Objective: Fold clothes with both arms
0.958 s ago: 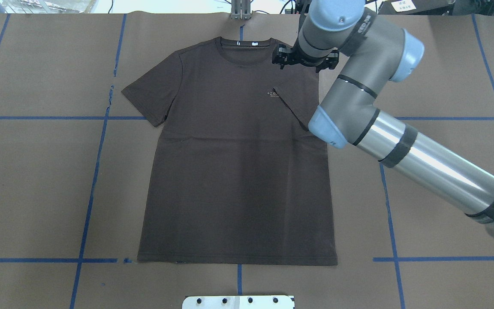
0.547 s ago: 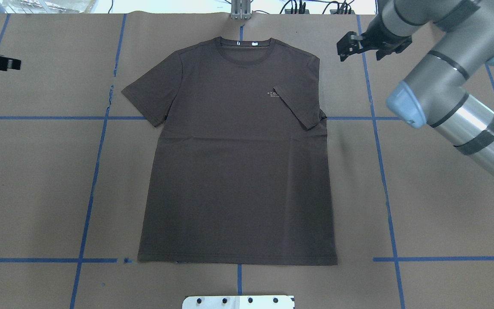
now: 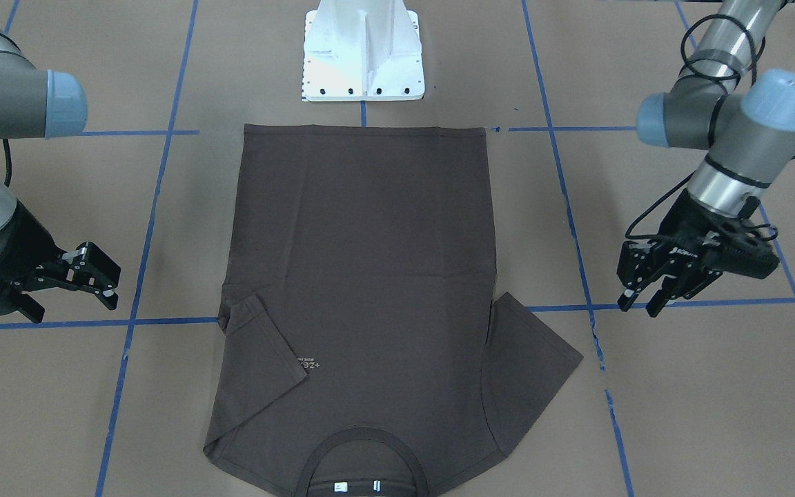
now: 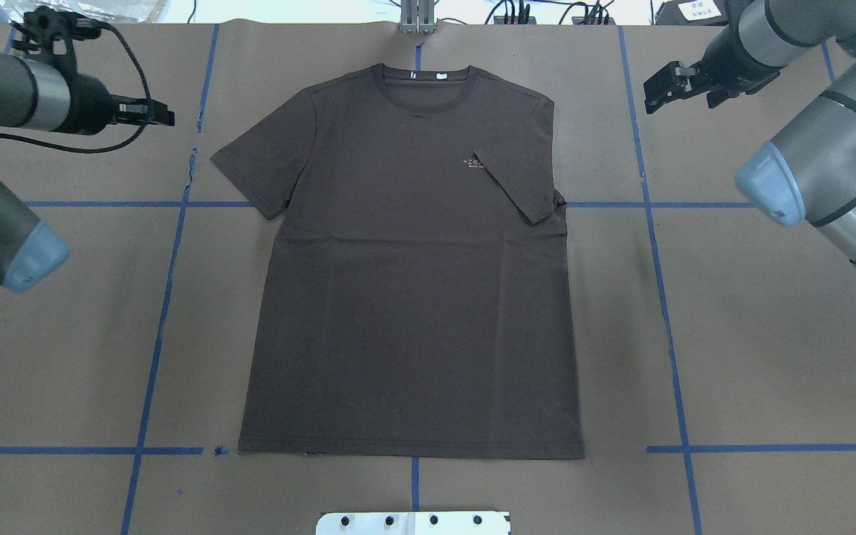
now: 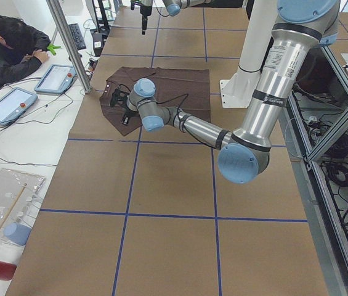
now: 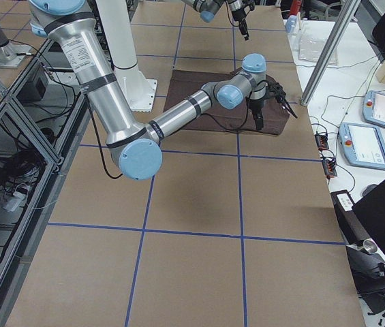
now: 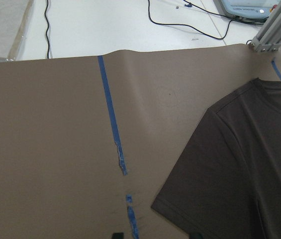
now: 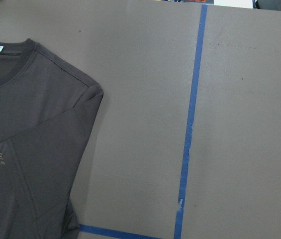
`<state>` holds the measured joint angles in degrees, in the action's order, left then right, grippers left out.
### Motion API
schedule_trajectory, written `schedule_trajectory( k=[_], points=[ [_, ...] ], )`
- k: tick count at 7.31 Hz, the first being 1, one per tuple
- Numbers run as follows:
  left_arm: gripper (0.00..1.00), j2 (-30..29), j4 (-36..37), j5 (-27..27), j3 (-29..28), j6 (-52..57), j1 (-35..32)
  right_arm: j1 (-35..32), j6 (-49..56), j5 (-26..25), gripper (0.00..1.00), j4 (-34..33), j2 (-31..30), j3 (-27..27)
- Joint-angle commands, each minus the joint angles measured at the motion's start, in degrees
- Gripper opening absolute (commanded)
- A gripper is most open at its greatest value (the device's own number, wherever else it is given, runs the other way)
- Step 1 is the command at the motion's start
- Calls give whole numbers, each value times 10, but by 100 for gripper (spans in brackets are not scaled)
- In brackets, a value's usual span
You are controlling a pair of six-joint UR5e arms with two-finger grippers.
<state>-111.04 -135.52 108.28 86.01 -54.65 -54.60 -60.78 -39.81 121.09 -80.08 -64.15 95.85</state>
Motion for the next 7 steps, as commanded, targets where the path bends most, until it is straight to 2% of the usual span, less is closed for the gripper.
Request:
schedule_trajectory(
  k=[1, 2, 3, 5, 7],
  points=[
    [51, -40, -60, -66, -103, -26, 33, 0, -2, -1, 100, 0, -5, 6],
    [49, -59, -98, -80, -155, -32, 39, 0, -2, -1, 100, 0, -7, 6],
    [47, -79, -102, -95, -186, -47, 45, 0, -2, -2, 100, 0, -9, 6],
    [46, -85, -104, -118, -203, -48, 61, 0, -3, -2, 100, 0, -12, 10],
    [46, -84, -103, -118, -204, -47, 68, 0, -2, -2, 100, 0, -16, 12]
  ],
)
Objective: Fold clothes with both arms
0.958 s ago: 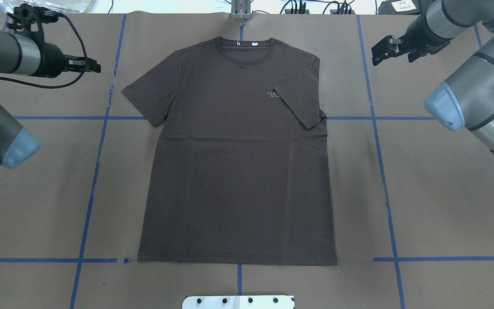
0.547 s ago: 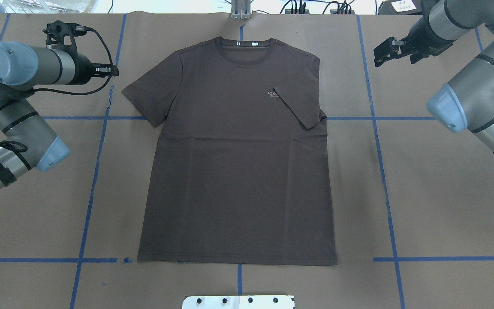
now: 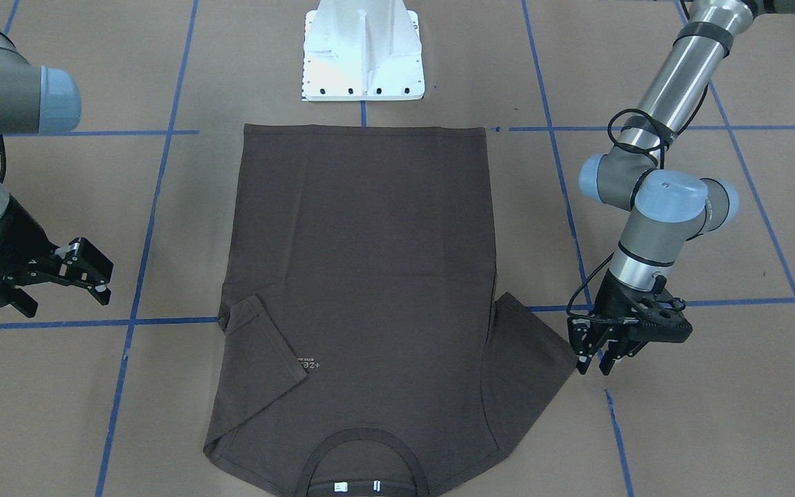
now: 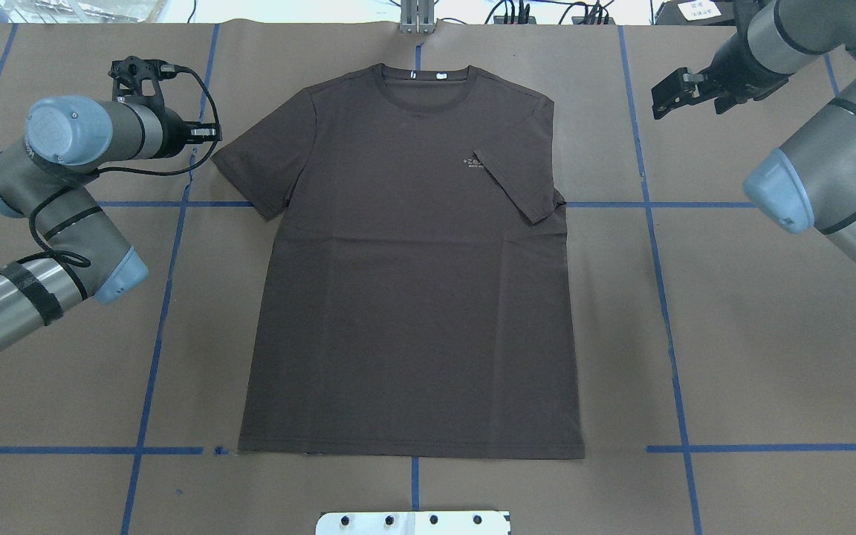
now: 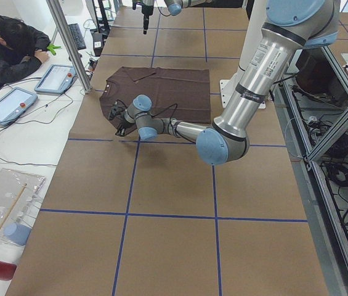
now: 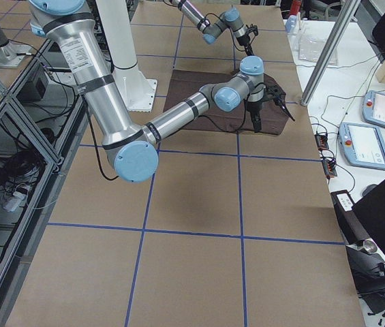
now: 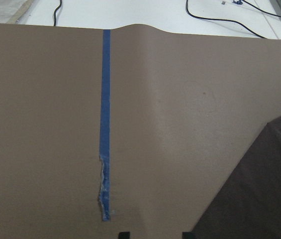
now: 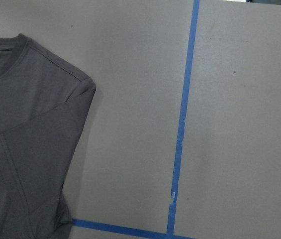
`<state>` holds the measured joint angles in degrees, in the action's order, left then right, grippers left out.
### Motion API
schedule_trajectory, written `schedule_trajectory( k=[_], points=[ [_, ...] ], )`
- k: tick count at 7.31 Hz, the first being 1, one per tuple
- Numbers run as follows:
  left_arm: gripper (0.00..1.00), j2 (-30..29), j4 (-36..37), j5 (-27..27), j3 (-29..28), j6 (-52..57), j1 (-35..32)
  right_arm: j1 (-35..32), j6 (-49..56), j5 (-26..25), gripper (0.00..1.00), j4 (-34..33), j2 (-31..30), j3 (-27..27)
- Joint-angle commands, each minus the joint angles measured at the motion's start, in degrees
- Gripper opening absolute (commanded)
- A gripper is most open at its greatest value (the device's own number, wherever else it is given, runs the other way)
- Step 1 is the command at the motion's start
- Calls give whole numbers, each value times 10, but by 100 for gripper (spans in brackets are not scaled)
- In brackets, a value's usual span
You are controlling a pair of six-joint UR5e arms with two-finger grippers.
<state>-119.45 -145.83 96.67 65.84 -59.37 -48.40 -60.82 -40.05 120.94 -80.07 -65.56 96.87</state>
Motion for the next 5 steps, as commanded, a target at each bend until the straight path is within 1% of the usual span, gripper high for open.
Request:
schedule_trajectory(
  k=[1, 5],
  points=[
    [46, 0, 0, -2, -2, 0, 8, 0, 0, 0, 100, 0, -5, 3],
    [44, 3, -2, -3, -1, 0, 18, 0, 0, -1, 100, 0, -18, 15]
  ],
)
